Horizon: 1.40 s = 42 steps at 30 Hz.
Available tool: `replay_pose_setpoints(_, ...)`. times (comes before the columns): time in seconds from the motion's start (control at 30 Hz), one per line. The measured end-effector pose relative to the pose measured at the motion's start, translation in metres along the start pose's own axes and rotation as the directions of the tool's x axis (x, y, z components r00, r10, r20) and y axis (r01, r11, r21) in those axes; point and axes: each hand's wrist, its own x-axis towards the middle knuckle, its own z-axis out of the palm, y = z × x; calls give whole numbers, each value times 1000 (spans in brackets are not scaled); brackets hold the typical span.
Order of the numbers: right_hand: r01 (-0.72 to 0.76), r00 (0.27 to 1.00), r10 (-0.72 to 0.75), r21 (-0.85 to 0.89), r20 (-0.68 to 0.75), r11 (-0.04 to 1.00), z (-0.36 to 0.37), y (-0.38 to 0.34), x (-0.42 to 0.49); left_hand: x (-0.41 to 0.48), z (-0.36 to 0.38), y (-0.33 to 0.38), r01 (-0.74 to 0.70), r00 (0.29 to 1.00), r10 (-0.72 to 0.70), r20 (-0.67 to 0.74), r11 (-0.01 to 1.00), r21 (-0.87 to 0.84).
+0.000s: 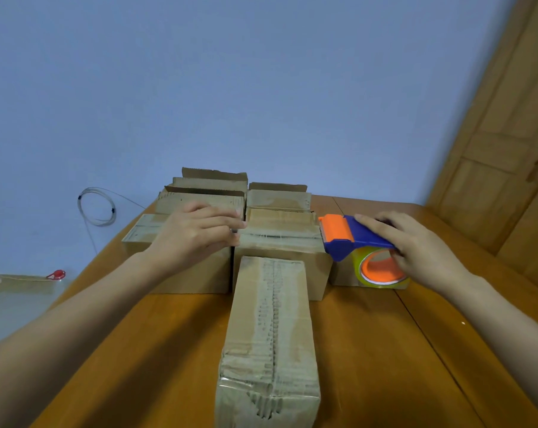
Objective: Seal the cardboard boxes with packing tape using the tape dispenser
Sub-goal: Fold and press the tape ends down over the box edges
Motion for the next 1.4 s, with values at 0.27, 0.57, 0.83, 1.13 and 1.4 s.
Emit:
replay_pose_setpoints(0.27,4,999,-4,6,47,1000,15,7,-11,-8,14,5,21,996,-22,81,1000,11)
replay_pose_setpoints(0.57,24,997,-19,-77,71,997,31,9,-3,-19,35,1,79,991,-80,106,997,20)
replay_pose_setpoints(0.83,5,994,5,-96,106,995,42,9,4,-30,39,3,107,989,-108,104,994,17)
replay_pose_setpoints(1.13,-41,992,46,-46,115,998,36,4,0,-28,40,5,116,991,-115,66,993,-10)
replay_pose_setpoints(1.4,-15,989,23,-60,144,998,43,1,-3,-34,45,6,123,989,-121,81,992,-25)
